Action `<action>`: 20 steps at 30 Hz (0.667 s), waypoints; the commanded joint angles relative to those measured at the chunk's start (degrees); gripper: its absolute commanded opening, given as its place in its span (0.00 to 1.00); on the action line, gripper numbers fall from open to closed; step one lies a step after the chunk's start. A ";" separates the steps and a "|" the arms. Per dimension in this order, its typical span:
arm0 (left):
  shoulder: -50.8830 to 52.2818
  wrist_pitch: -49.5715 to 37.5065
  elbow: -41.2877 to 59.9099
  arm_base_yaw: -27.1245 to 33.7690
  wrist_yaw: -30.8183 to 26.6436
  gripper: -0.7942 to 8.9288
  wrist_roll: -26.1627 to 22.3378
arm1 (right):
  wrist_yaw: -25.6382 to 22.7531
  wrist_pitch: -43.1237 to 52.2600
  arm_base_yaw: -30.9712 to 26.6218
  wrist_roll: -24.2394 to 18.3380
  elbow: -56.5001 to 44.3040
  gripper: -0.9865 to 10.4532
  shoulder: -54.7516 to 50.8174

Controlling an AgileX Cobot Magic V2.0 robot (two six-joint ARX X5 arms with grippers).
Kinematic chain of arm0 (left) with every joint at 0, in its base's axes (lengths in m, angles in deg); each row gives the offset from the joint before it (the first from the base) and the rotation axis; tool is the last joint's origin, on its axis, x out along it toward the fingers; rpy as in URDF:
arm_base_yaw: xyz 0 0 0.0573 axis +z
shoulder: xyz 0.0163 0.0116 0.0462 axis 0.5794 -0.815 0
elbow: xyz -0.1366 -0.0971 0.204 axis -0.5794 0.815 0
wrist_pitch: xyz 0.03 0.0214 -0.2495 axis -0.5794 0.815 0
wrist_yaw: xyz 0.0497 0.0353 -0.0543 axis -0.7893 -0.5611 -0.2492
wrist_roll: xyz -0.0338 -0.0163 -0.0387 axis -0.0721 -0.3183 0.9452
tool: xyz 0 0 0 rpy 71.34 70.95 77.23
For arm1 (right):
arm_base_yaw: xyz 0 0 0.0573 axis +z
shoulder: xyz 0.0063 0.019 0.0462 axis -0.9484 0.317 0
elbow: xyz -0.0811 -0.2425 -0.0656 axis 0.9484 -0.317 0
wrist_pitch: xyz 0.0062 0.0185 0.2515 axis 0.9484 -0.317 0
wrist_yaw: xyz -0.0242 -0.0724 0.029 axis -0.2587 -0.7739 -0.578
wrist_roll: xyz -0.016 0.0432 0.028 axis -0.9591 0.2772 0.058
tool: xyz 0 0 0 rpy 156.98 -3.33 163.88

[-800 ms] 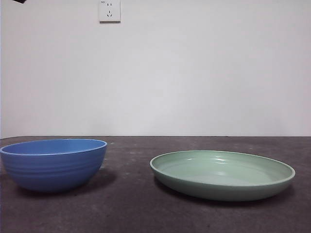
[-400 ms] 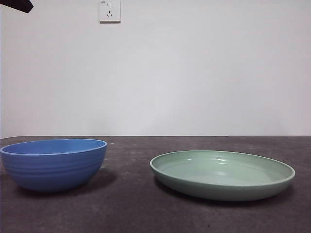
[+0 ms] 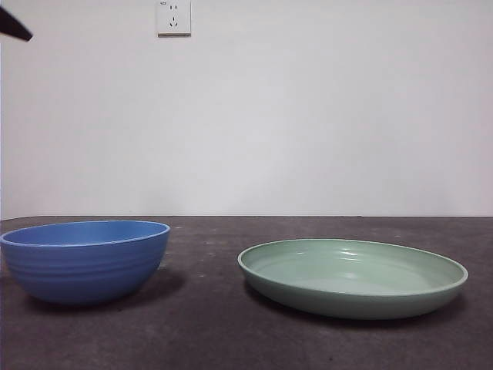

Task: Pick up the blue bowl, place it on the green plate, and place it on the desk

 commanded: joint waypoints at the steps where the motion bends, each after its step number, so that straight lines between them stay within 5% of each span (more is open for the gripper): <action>1: -0.35 -0.63 -1.38 -0.20 -0.13 0.69 -1.57 | 0.04 0.13 -0.02 -0.22 1.18 0.65 0.48; 14: -3.56 5.25 -1.38 -0.13 -0.74 0.69 -0.13 | 0.20 -0.33 -0.02 0.48 1.18 0.65 0.44; 20: -10.62 11.43 -1.38 -0.15 -9.11 0.69 -1.38 | 0.26 -0.35 -0.02 1.05 1.18 0.65 0.44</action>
